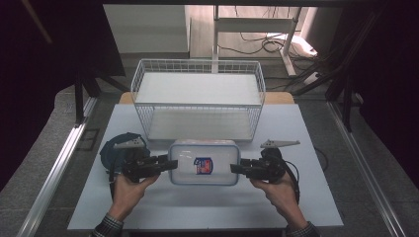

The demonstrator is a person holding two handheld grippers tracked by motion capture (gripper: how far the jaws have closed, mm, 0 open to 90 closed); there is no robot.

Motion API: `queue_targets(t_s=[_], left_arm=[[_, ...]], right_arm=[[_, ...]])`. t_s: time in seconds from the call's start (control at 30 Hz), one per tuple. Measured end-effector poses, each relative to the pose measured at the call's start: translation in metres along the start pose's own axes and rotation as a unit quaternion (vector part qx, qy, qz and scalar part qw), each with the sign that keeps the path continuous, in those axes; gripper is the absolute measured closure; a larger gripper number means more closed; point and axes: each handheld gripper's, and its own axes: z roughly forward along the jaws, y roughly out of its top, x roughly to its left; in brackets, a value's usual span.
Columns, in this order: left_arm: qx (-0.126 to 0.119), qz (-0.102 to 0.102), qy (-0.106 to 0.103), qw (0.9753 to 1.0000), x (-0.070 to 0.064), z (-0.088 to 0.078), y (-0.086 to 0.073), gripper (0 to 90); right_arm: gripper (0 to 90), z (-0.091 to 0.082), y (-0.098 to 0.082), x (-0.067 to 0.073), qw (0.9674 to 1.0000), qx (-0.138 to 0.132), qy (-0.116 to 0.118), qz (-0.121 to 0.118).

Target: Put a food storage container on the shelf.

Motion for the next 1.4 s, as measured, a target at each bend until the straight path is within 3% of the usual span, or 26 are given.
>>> queue_targets(t_s=[0.2,0.93,1.4], left_arm=[[-0.011,0.011,0.005,0.9999,-0.002,-0.006,0.023,51.3],[-0.051,0.032,0.006,0.9982,0.005,-0.022,0.108,51.0],[-0.077,0.036,0.004,0.9964,0.014,-0.028,0.157,51.1]], right_arm=[[53.1,-0.004,0.026,0.001,0.9998,-0.011,0.002,-0.019],[53.1,-0.015,0.113,0.004,0.997,-0.057,-0.008,-0.051],[53.2,-0.017,0.16,-0.002,0.995,-0.084,-0.007,-0.053]])
